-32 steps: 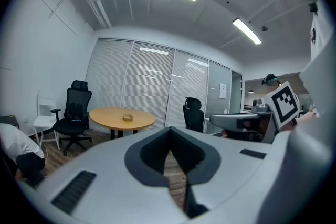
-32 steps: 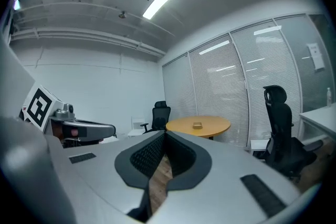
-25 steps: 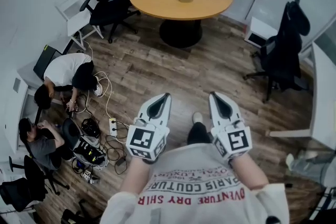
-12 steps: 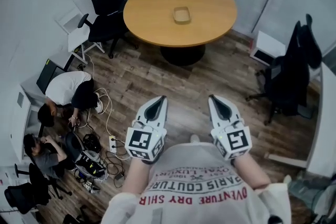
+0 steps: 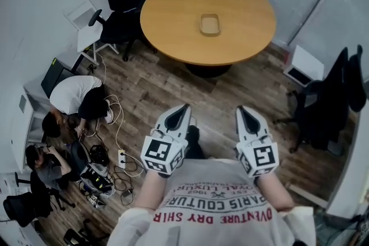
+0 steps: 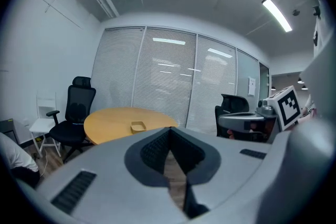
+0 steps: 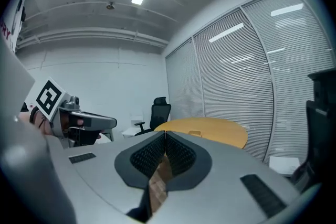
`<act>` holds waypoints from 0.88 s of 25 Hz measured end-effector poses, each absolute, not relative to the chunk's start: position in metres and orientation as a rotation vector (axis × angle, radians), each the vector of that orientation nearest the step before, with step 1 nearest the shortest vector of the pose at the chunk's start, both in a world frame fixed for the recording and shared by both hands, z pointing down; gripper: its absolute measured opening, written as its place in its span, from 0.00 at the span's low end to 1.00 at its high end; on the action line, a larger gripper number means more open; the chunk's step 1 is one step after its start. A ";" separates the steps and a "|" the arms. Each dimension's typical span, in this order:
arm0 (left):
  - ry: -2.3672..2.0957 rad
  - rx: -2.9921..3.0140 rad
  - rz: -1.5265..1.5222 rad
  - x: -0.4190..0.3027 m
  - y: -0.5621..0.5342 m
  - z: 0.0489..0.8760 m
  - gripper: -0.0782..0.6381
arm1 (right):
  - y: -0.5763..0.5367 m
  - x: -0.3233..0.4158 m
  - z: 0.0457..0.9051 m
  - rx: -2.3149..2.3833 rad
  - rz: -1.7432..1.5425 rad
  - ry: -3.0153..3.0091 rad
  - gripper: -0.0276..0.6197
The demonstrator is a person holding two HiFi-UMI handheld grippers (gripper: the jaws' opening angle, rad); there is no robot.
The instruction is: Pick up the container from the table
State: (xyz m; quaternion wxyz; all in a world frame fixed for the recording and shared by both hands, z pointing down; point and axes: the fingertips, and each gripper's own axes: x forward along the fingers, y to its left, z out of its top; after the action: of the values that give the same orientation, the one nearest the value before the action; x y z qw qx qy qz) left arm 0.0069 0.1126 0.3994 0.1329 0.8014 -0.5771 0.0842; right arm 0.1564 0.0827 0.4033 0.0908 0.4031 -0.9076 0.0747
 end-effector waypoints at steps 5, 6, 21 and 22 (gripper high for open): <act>-1.633 2.365 0.246 -0.028 0.047 0.412 0.11 | 0.020 0.127 0.408 1.275 0.190 -2.648 0.05; -1.613 2.372 0.239 -0.035 0.030 0.415 0.11 | 0.004 0.120 0.410 1.297 0.190 -2.643 0.05; -1.378 2.560 0.211 -0.122 -0.206 0.389 0.11 | -0.205 0.015 0.393 1.543 0.333 -2.581 0.05; -1.366 2.557 0.213 -0.125 -0.214 0.392 0.11 | -0.213 0.011 0.392 1.550 0.337 -2.580 0.05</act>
State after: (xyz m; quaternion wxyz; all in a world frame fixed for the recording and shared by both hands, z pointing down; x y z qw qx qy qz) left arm -0.1250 -0.2141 0.3917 0.1170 0.8735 -0.4668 0.0728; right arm 0.0107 -0.2130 0.3921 0.0567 0.5109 -0.8505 0.1111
